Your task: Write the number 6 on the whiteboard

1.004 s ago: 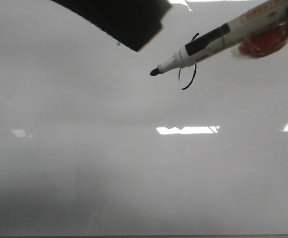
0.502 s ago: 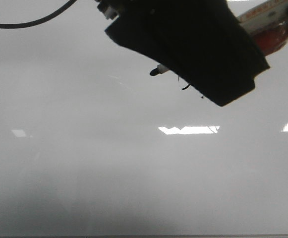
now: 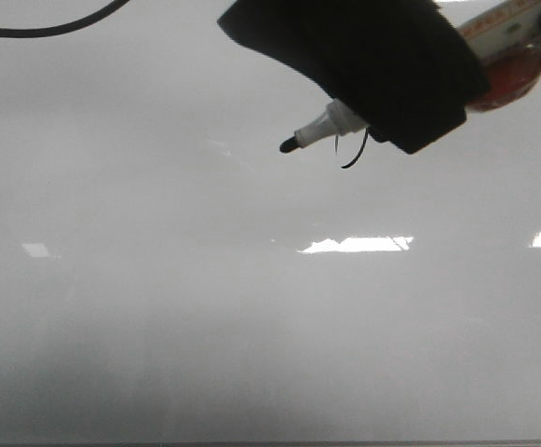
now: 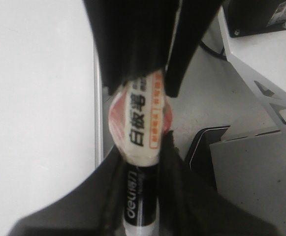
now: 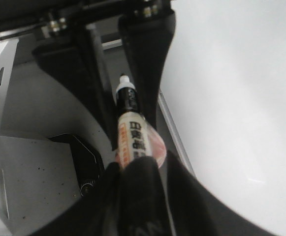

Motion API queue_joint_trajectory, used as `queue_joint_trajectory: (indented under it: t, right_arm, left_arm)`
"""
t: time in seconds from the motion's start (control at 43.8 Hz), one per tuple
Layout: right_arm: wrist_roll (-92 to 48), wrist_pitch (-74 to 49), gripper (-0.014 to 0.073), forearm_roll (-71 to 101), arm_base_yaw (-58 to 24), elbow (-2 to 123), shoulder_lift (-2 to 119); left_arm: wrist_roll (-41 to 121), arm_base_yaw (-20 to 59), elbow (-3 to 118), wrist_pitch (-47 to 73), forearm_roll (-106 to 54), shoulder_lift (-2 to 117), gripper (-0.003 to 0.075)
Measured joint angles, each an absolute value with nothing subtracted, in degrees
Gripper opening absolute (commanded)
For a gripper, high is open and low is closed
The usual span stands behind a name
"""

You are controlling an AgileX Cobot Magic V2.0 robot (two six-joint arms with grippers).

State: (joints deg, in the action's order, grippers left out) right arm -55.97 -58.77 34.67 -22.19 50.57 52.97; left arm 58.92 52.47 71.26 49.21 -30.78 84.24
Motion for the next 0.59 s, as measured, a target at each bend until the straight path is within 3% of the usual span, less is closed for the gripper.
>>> queue_joint_trajectory:
  t: [0.137,0.319,0.593]
  right_arm:
    - [-56.0,-58.0,0.0568,34.7,-22.2,50.6,53.0]
    - [-53.5,-57.7,0.0568,33.2,-19.9,50.6,51.9]
    - [-47.6,-57.0,0.0529,29.1,-12.4,50.6,49.0]
  left_arm:
    - [58.7,52.5,71.3,49.2,-30.6,84.2,0.006]
    - [50.9,51.2,71.3,49.9,-23.5,84.2,0.006]
    - [21.7,44.1,71.3,52.8,0.0,83.7,0.006]
